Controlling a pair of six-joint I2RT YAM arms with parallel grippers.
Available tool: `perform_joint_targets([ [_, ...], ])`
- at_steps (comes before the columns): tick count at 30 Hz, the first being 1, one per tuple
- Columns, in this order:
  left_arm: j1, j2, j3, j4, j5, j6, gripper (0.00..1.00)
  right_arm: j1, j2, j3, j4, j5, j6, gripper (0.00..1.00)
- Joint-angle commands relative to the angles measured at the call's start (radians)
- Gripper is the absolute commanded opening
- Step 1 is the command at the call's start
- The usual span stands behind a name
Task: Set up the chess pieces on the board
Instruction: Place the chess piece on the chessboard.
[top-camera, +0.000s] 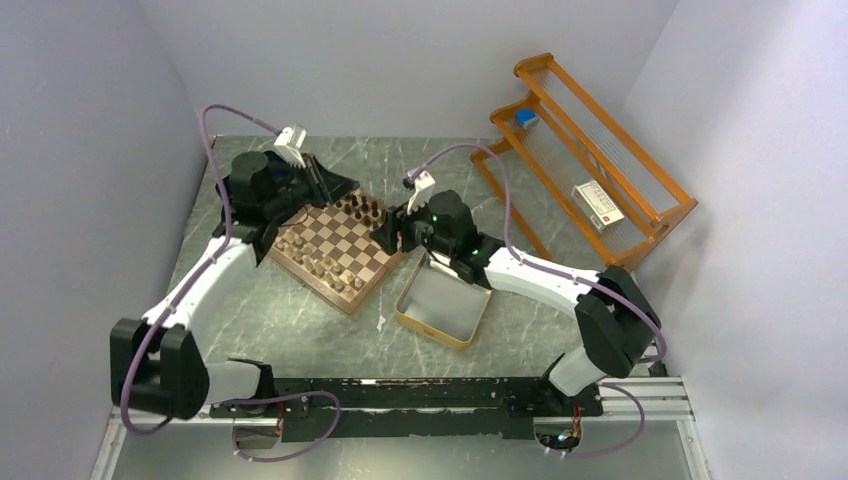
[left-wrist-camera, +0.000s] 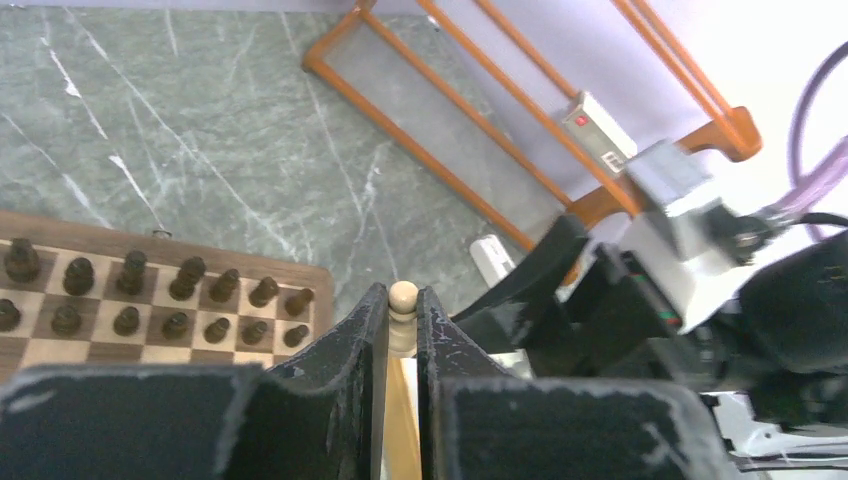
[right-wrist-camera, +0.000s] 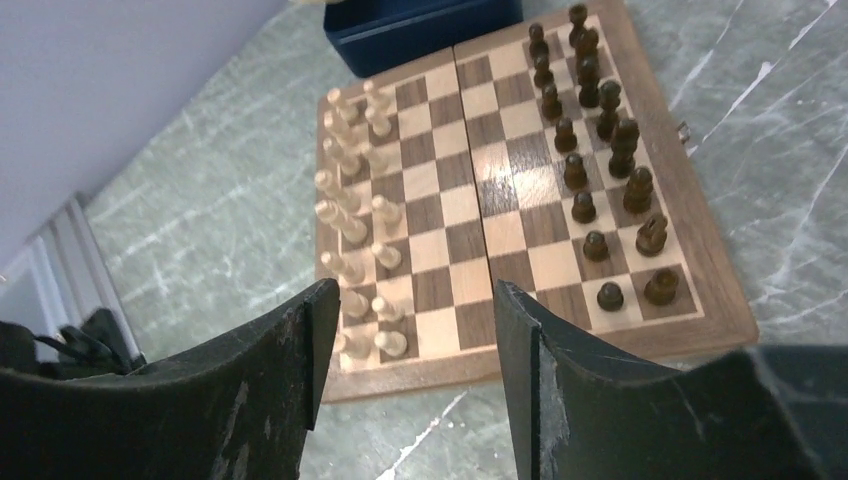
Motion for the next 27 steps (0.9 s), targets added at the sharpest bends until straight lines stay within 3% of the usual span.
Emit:
perform_joint_targets([
  [1, -0.009, -0.137, -0.097, 0.117, 0.05, -0.088, 0.16, 0.047, -0.045, -0.084, 0.214, 0.082, -0.105, 0.63],
  [5, -0.011, -0.262, -0.093, -0.017, 0.052, -0.069, 0.17, 0.119, -0.094, -0.061, 0.198, 0.091, -0.151, 0.63],
  [10, -0.015, -0.361, -0.129, -0.054, 0.073, -0.097, 0.16, 0.229, -0.105, 0.003, 0.178, 0.165, -0.207, 0.68],
  [20, -0.033, -0.409, -0.12, -0.217, 0.107, -0.042, 0.16, 0.301, -0.102, 0.029, 0.276, 0.326, -0.212, 0.64],
  [27, -0.04, -0.416, -0.125, -0.212, 0.139, -0.061, 0.13, 0.301, -0.077, 0.075, 0.249, 0.365, -0.27, 0.61],
])
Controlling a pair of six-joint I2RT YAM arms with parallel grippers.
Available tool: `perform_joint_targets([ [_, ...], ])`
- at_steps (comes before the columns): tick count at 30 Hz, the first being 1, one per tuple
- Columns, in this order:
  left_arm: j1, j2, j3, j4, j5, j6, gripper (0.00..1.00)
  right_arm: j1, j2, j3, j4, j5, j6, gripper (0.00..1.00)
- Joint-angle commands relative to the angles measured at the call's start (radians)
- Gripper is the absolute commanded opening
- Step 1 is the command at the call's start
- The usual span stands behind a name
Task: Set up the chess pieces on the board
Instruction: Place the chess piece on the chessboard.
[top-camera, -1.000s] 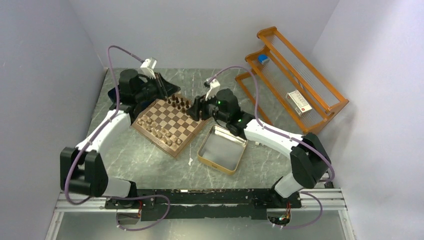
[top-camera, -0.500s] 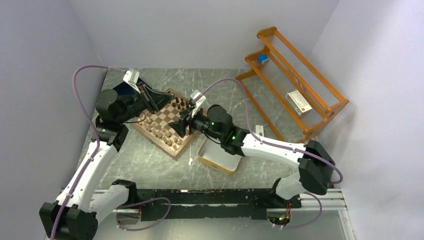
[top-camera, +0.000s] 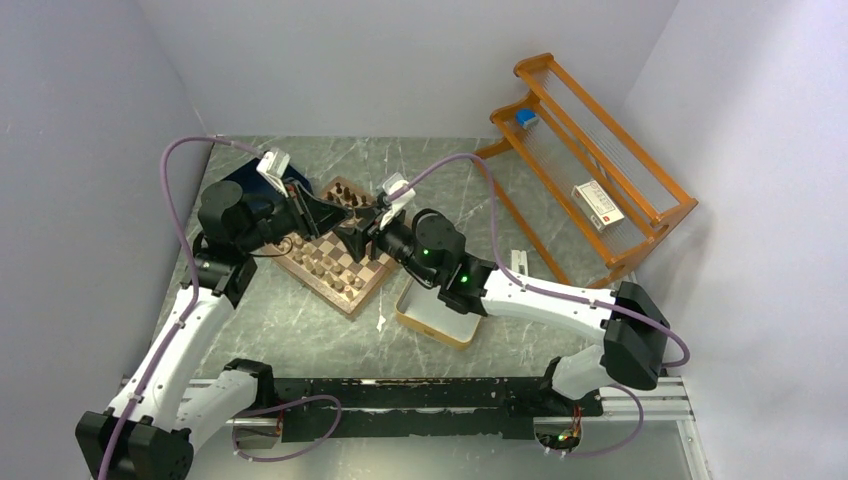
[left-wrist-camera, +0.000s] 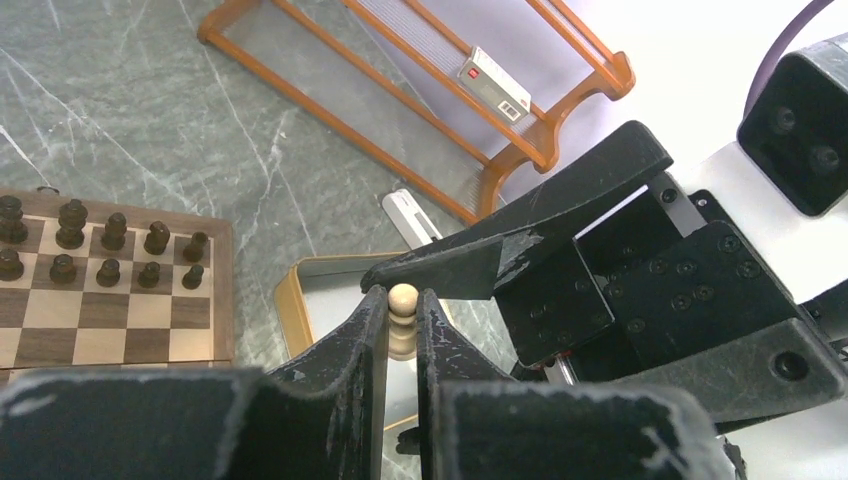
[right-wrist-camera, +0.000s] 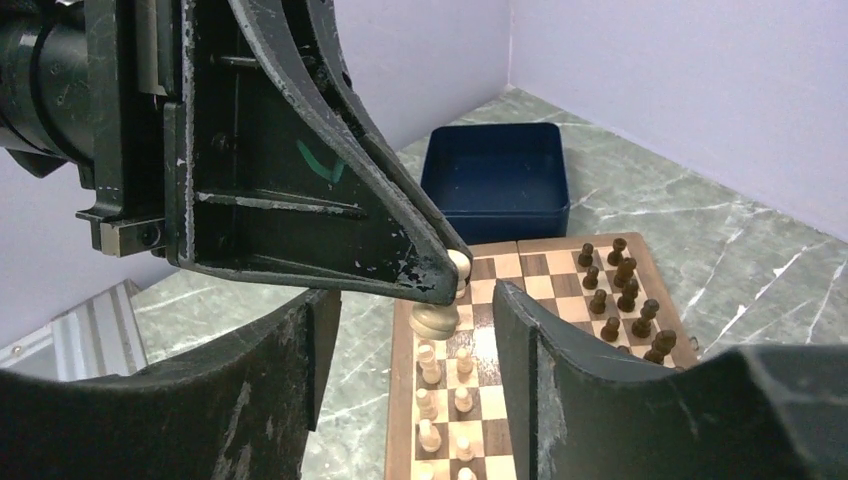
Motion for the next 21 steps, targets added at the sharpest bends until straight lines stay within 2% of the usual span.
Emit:
perform_joint_targets([
  [1, -0.014, -0.02, -0.008, -0.016, 0.054, -0.001, 0.13, 0.004, 0.024, 0.049, 0.027, 0.062, -0.061, 0.58],
  [6, -0.022, -0.019, 0.011, -0.067, 0.06, 0.012, 0.15, 0.004, 0.01, 0.012, 0.062, 0.008, -0.126, 0.4],
  [12, -0.027, -0.007, 0.07, -0.233, 0.102, 0.158, 0.16, -0.009, -0.04, -0.03, 0.017, -0.15, -0.34, 0.24],
  [21, -0.032, 0.003, 0.075, -0.337, 0.188, 0.271, 0.16, -0.029, -0.083, -0.044, -0.136, -0.361, -0.582, 0.09],
])
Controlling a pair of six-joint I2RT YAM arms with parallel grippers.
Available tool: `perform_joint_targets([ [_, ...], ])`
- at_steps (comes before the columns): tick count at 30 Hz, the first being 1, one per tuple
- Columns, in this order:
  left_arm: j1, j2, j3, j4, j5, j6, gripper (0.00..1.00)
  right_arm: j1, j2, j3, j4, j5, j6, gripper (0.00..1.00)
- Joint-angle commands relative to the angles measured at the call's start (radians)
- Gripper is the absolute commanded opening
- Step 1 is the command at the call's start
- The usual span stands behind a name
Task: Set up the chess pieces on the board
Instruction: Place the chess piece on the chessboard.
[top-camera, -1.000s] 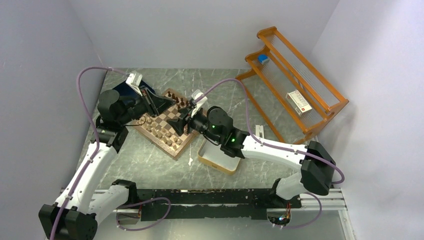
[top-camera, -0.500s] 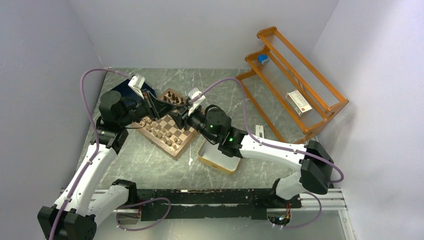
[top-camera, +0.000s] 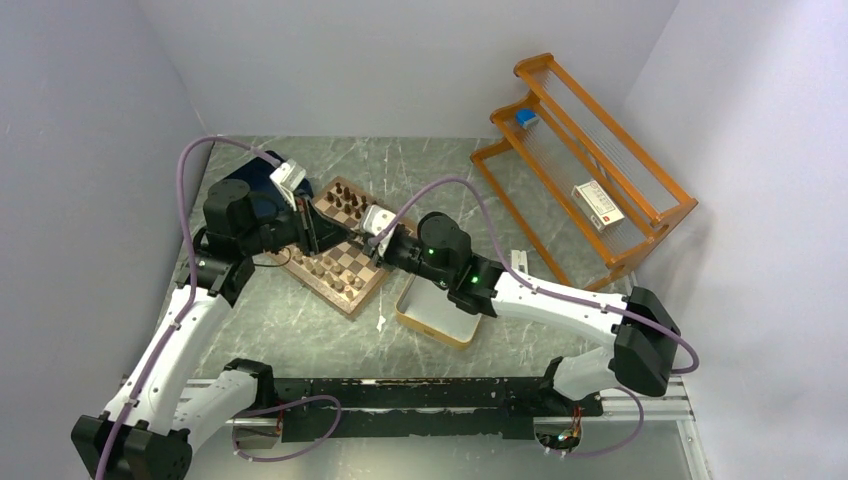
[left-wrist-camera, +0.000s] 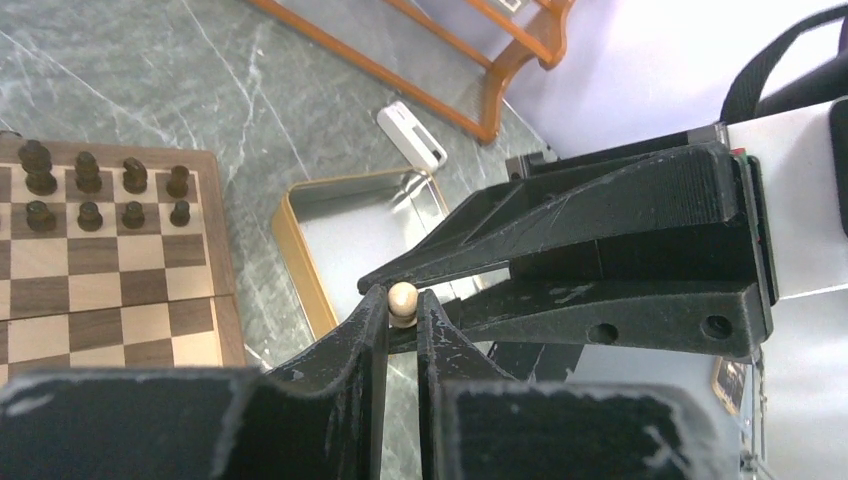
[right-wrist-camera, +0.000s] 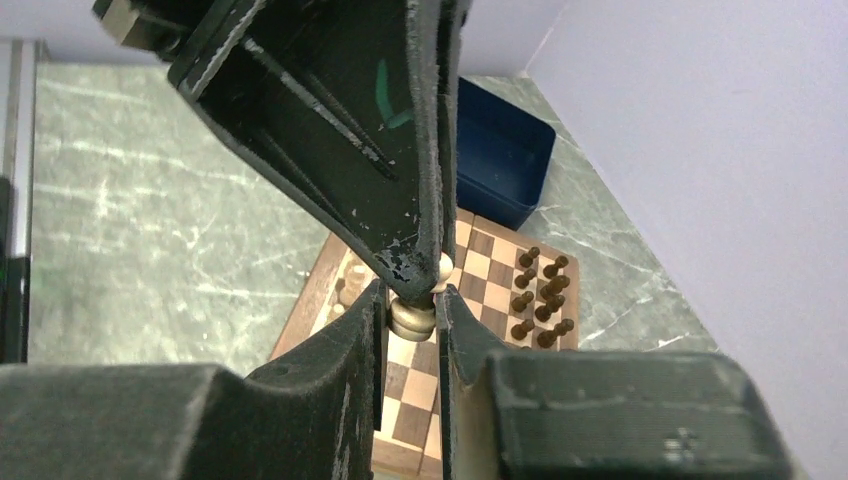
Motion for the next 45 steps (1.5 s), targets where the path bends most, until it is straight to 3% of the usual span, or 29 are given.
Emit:
perform_joint_targets([
  [1, -0.02, 0.014, 0.027, -0.113, 0.114, 0.077, 0.16, -0.006, -0.036, 0.003, -0.047, -0.148, -0.169, 0.08],
  [9, -0.02, 0.093, 0.095, -0.277, 0.168, 0.225, 0.13, -0.007, -0.05, -0.025, -0.077, -0.201, -0.259, 0.05],
  [15, -0.02, 0.084, 0.092, -0.304, 0.129, 0.265, 0.1, -0.008, -0.05, -0.034, -0.091, -0.196, -0.29, 0.15],
  [21, -0.02, 0.091, 0.104, -0.294, 0.059, 0.266, 0.1, -0.008, -0.079, -0.073, -0.083, -0.183, -0.227, 0.61],
  [25, -0.02, 0.077, 0.123, -0.302, -0.183, 0.308, 0.1, -0.005, -0.157, -0.155, -0.067, -0.123, -0.104, 0.86],
  [26, -0.02, 0.078, 0.123, -0.299, -0.244, 0.323, 0.1, -0.005, -0.186, -0.173, -0.064, -0.11, -0.063, 0.97],
  [27, -0.02, 0.083, 0.125, -0.302, -0.298, 0.336, 0.1, -0.006, -0.215, -0.192, -0.067, -0.098, -0.024, 0.99],
  [34, -0.02, 0.162, 0.057, -0.219, -0.688, 0.452, 0.09, -0.006, -0.442, -0.247, -0.185, 0.048, 0.307, 1.0],
  [39, -0.02, 0.256, 0.003, -0.124, -0.811, 0.438, 0.08, -0.005, -0.537, -0.258, -0.256, 0.026, 0.44, 1.0],
  [45, -0.02, 0.371, -0.01, -0.091, -0.913, 0.448, 0.08, -0.005, -0.604, -0.269, -0.315, 0.012, 0.484, 1.0],
])
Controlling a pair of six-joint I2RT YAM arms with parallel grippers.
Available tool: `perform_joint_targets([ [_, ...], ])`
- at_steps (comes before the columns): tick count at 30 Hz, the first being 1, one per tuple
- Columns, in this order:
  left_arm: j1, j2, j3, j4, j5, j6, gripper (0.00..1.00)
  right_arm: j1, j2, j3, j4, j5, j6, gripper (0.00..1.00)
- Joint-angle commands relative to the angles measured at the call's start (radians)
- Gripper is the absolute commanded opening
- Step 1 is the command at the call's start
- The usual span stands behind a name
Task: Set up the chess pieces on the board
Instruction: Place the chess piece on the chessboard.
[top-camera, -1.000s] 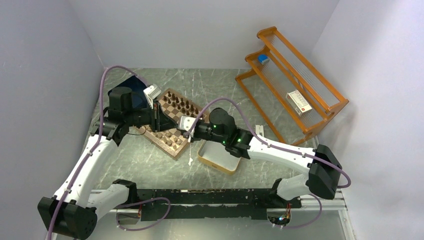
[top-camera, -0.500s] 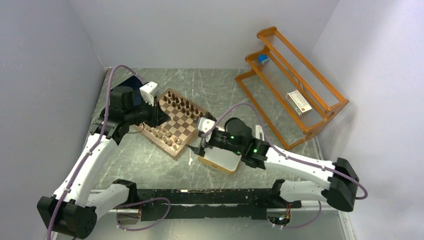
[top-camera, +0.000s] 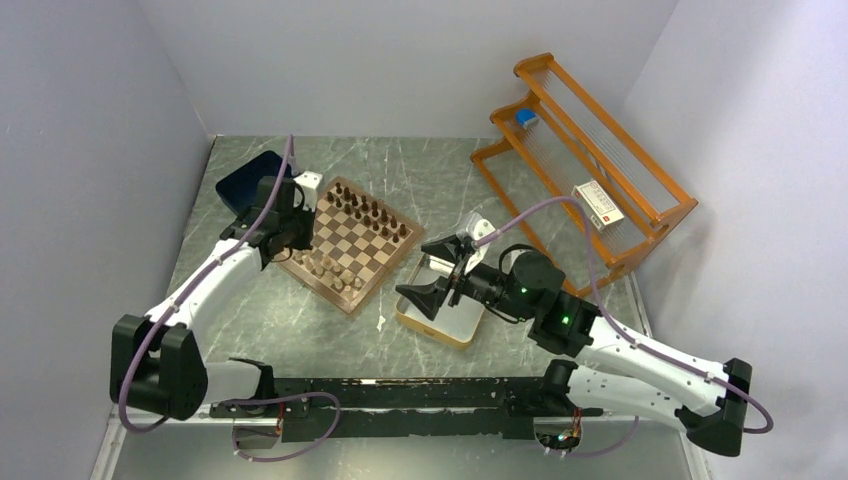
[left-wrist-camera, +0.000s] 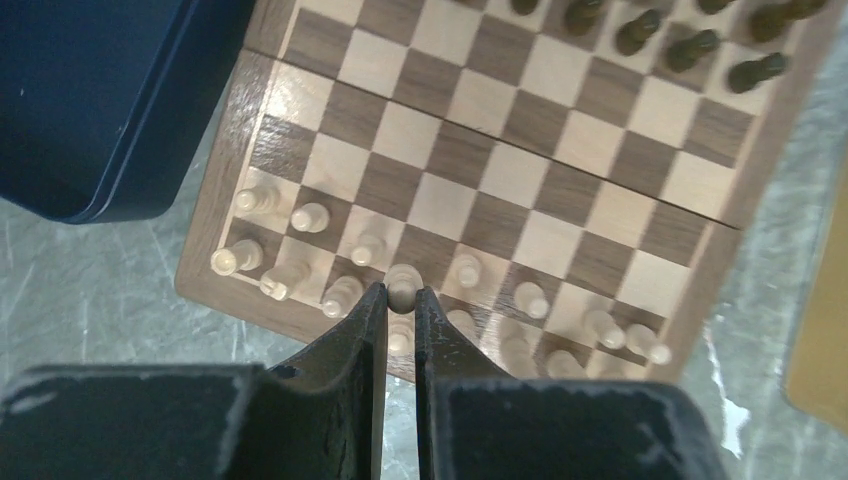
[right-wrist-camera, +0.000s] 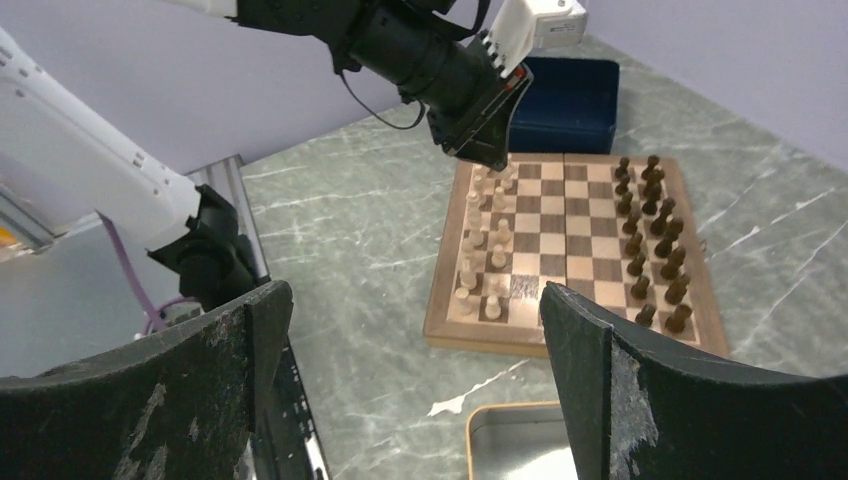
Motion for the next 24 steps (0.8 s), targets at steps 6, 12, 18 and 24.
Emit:
perform_joint_targets([
  [6, -0.007, 0.081, -0.03, 0.112, -0.025, 0.006, 0.08, 0.003, -0.081, -0.04, -0.083, 0.006, 0.063, 1.0],
  [12, -0.005, 0.117, -0.055, 0.126, -0.014, -0.003, 0.08, 0.002, -0.075, -0.026, -0.083, -0.006, 0.06, 1.0],
  [18, -0.005, 0.14, -0.06, 0.127, 0.005, 0.002, 0.08, 0.002, -0.053, 0.005, -0.081, -0.023, 0.064, 1.0],
  [24, -0.004, 0.15, -0.072, 0.134, 0.004, 0.004, 0.08, 0.003, -0.057, 0.003, -0.086, -0.031, 0.083, 1.0],
])
